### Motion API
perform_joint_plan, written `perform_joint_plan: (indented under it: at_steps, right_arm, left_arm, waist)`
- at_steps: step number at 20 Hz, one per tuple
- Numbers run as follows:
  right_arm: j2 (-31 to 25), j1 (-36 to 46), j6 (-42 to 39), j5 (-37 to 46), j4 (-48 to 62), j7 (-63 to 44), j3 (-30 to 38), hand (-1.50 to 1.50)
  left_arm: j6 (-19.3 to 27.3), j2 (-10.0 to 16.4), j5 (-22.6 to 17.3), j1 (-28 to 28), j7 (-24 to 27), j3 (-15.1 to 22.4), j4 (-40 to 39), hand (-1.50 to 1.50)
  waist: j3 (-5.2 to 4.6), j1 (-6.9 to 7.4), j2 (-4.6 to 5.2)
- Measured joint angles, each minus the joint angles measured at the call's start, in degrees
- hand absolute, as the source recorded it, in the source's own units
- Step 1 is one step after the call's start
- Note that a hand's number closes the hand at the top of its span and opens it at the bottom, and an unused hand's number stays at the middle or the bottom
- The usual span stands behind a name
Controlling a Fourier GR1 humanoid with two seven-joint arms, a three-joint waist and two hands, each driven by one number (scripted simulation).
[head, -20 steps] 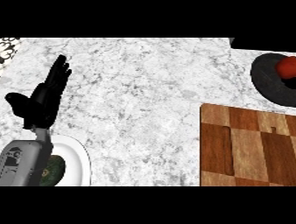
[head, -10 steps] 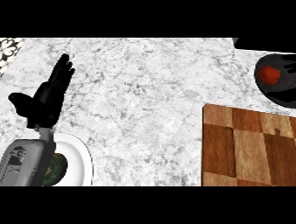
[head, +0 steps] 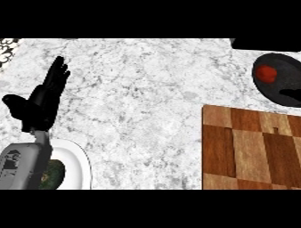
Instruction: Pick the bell pepper from the cutting board and place it in the pan
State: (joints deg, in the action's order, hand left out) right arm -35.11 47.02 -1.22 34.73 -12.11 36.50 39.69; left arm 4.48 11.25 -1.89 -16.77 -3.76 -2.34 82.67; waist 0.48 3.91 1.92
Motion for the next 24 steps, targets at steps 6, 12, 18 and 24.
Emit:
perform_joint_plan:
  at_steps: [6, 12, 18, 24]
  right_arm:
    - [-4.38, -3.67, -12.90, -4.94, 2.47, 5.63, 3.90, -1.50]
    - [-10.98, -9.35, -23.73, -7.79, 2.25, 8.01, 5.03, -1.50]
    - [-13.89, -14.93, -27.00, -10.19, -0.38, 8.12, 4.63, -1.50]
    - [-14.55, -18.95, -27.89, -11.62, -3.48, 7.88, 2.71, -1.50]
  left_arm:
    - [0.87, -0.29, 0.57, 0.47, -0.45, -0.16, 0.08, 0.00]
    - [0.33, 0.68, -0.10, 2.90, -1.37, -1.20, 2.25, 0.00]
    - [0.25, 1.00, -0.41, 3.61, -1.99, -2.07, 2.90, 0.00]
    - [0.32, 0.68, 0.22, 4.61, -1.44, -1.88, 3.02, 0.00]
  waist:
    - [-0.11, -1.56, -0.66]
    - [-0.25, -2.74, -1.36]
    - [-0.36, -3.75, -1.79]
    - [-0.39, -3.87, -1.87]
